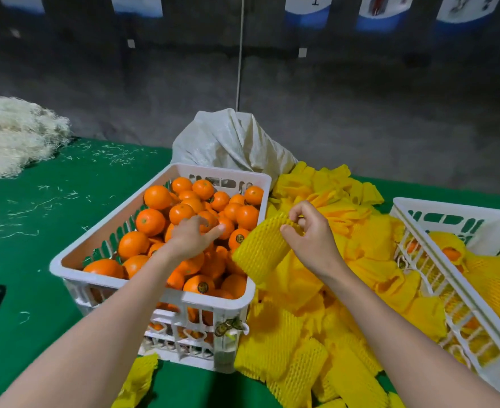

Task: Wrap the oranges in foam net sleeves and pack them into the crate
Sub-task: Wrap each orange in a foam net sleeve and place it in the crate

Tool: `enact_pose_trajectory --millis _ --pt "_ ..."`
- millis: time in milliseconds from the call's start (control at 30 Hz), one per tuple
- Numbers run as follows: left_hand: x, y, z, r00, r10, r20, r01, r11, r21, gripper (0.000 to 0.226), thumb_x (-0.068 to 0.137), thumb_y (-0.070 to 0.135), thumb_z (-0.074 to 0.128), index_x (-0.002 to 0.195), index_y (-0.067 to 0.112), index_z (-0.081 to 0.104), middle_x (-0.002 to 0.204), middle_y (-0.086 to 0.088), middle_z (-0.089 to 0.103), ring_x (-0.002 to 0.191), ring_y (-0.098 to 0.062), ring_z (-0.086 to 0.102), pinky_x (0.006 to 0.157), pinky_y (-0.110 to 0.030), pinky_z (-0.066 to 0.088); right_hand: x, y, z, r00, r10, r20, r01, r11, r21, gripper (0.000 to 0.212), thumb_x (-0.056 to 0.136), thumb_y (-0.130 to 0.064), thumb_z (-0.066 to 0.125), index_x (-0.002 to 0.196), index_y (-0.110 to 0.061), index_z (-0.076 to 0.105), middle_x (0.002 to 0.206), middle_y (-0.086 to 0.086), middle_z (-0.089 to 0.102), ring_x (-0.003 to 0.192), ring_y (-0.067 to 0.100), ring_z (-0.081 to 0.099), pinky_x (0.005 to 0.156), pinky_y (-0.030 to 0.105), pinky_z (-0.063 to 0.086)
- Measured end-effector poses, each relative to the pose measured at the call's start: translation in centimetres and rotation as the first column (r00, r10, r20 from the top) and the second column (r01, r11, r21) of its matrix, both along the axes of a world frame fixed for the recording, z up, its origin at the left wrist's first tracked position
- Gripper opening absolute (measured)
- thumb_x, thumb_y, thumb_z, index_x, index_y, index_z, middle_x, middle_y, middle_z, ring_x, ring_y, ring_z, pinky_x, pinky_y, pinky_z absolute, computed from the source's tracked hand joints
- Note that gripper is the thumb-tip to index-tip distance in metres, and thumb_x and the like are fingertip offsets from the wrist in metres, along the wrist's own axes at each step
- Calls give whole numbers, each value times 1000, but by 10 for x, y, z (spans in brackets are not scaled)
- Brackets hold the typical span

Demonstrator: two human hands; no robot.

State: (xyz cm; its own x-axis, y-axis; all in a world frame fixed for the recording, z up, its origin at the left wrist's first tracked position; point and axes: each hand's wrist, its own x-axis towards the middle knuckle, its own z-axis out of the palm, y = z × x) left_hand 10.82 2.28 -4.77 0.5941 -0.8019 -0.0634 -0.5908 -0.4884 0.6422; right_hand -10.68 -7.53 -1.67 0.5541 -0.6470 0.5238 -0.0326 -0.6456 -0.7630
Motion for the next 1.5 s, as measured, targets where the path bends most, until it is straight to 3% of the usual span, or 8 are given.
enact_pose_trajectory --millis 200,300,400,600,733,1133,1267,1500 --pt "22 -3 -29 973 -55 225 -57 883 466 61 75 43 76 118 8 49 98 -5 54 91 -22 56 68 -28 47 -8 -6 0 999 17 -33 -12 990 140 27 83 -2 60 74 -21 44 70 -4 41 64 8 38 55 12 32" --pt "17 -2 -23 969 12 247 -102 928 358 58 75 40 77 117 10 52 93 -3 53 86 -21 55 65 -28 45 -15 -5 1 998 58 -30 -52 981 189 26 84 0 59 75 -20 45 71 -1 42 67 14 40 58 20 31" --pt "9 -2 -13 989 93 -112 -98 994 -40 64 72 24 81 127 21 49 116 -5 52 103 -27 55 74 -35 50 -25 -3 4 995 100 28 -104 949 298 27 83 4 59 74 -18 46 73 10 43 69 22 39 60 29 31" --pt "-48 3 29 624 -414 -662 -36 832 -554 70 58 9 82 119 34 57 125 -10 56 102 -28 65 71 -35 58 -41 3 16 958 214 191 -283 811 512 11 62 -9 52 71 -11 45 65 9 41 62 18 41 58 31 29" --pt "-87 -8 42 446 -486 -752 -77 816 -573 41 77 52 65 113 33 64 119 -4 67 103 -25 67 85 -47 55 -54 5 20 934 257 247 -354 743 568 12 59 -6 48 69 -11 43 61 6 38 54 14 37 51 29 26" --pt "-187 -35 48 88 -417 -905 -356 835 -420 40 76 9 46 115 7 56 108 -20 61 89 -35 59 88 -44 45 -110 -3 17 935 274 224 -354 715 603 21 60 -8 50 78 -6 61 63 2 62 58 11 56 60 25 44" --pt "-215 -43 42 101 -394 -914 -358 843 -403 21 86 17 50 105 14 61 84 -12 65 73 -26 63 73 -38 51 -125 -2 14 940 291 177 -338 736 586 18 62 -7 50 77 -8 60 65 3 58 59 11 52 61 25 40" --pt "-243 -50 33 567 -261 -781 -283 829 -482 15 88 20 64 98 10 60 74 -2 64 59 -7 61 49 -12 47 -144 -1 13 890 454 31 -385 715 584 21 80 9 50 82 -10 59 74 1 59 70 8 54 69 22 42"
